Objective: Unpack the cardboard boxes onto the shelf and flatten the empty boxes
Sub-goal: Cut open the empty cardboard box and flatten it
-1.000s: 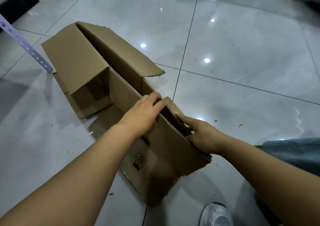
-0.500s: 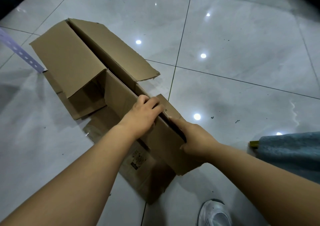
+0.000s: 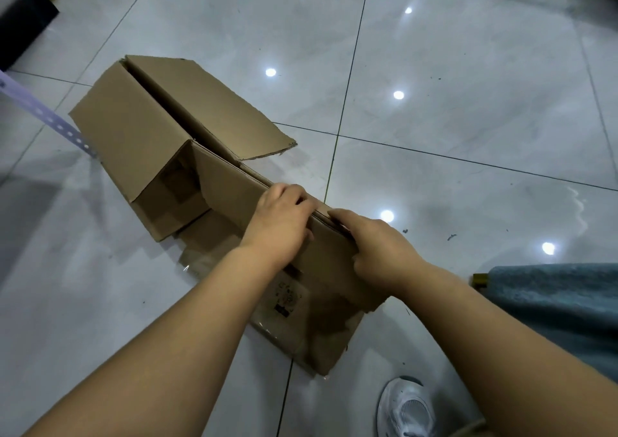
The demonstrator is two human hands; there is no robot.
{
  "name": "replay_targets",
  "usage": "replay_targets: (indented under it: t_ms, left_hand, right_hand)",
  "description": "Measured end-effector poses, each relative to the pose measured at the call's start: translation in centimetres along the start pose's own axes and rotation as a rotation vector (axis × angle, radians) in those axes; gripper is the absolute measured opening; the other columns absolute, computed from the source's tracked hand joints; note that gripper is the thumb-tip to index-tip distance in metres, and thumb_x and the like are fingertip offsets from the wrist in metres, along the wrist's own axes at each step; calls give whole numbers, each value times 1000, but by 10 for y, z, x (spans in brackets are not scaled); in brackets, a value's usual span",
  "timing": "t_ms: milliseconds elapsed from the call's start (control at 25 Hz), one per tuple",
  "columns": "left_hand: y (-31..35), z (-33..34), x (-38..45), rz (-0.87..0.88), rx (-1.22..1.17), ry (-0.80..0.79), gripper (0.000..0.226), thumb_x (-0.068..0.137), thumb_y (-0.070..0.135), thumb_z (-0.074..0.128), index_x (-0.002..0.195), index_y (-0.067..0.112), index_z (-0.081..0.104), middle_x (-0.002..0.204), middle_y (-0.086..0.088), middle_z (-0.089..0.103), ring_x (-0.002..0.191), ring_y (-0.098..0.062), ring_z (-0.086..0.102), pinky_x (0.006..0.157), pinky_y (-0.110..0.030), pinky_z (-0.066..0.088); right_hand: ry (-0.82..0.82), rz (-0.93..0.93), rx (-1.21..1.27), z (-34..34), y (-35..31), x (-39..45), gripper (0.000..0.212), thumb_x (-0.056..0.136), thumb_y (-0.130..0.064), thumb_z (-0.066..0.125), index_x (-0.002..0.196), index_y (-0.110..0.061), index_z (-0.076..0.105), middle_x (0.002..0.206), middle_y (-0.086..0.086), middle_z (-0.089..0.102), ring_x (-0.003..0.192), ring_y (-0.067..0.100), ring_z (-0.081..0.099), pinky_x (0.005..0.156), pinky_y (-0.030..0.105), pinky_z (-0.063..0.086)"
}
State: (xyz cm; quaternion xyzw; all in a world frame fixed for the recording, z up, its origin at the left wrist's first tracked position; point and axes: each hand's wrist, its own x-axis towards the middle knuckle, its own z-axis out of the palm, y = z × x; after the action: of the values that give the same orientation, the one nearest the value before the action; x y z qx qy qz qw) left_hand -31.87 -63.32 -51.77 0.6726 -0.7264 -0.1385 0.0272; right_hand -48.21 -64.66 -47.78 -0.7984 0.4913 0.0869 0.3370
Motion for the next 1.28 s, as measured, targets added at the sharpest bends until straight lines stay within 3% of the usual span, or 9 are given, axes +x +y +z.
replay_targets:
  t_ms: [200, 360, 520, 640, 840, 1040, 1160, 1280]
  left_hand:
    - [3, -76, -4, -76, 7, -80, 35, 90, 18, 58, 124, 12, 52, 126, -5, 52, 119, -23, 41, 97, -34, 37]
    - [10, -147, -22, -175, -47, -75, 28, 92, 15, 56, 119, 7, 51, 118, -10, 54, 109, -26, 49, 85, -38, 44]
    - [21, -222, -46, -274, -123, -114, 21, 95, 15, 51, 114, 9, 50, 113, -10, 54, 98, -28, 52, 75, -37, 42]
    - [29, -275, -68, -394, -241, -79, 21, 94, 11, 50, 115, 9, 55, 111, -9, 55, 99, -29, 54, 76, -36, 42]
    - [52, -352, -96, -355, -475, 3, 29, 85, 8, 64, 113, 18, 63, 111, -1, 62, 104, -22, 57, 89, -33, 46]
    - [83, -407, -116, -417, -435, -7, 26, 86, 6, 55, 104, 22, 64, 98, 5, 63, 86, -14, 53, 61, -19, 33]
    - [96, -428, -130, -466, -491, -20, 21, 85, 5, 55, 100, 17, 62, 95, -3, 64, 88, -24, 58, 71, -33, 47]
    - [107, -445, -140, -509, -527, -11, 21, 84, 3, 56, 100, 16, 61, 92, -4, 63, 88, -26, 58, 76, -35, 49]
  right_hand:
    - [140, -43, 59, -51, -33, -29, 55, 90, -16, 59, 141, -27, 40, 135, -3, 53, 118, 22, 52, 94, 38, 46]
    - [208, 75, 7, -106, -49, -65, 56, 86, -38, 67, 136, -27, 46, 128, -5, 56, 113, 20, 54, 91, 36, 47]
    - [283, 65, 210, -168, -90, -103, 46, 78, -25, 77, 121, -25, 59, 108, -9, 62, 98, 12, 55, 82, 24, 43]
    - [339, 17, 286, -209, -134, -124, 29, 81, -23, 75, 108, -27, 65, 92, -13, 63, 86, 8, 53, 76, 24, 41]
    - [252, -60, 184, -260, -192, -149, 23, 85, -24, 70, 107, -22, 66, 98, -3, 69, 90, 18, 58, 80, 32, 44]
    - [179, -115, 195, -292, -221, -172, 34, 79, -19, 73, 113, -17, 65, 104, 2, 68, 97, 22, 59, 83, 32, 45]
    - [147, -82, 243, -318, -213, -191, 59, 74, -25, 81, 127, -20, 56, 122, -3, 59, 113, 16, 52, 93, 26, 42]
    - [67, -20, 94, -342, -189, -211, 83, 70, -26, 83, 141, -23, 41, 140, -3, 45, 131, 17, 35, 105, 31, 33]
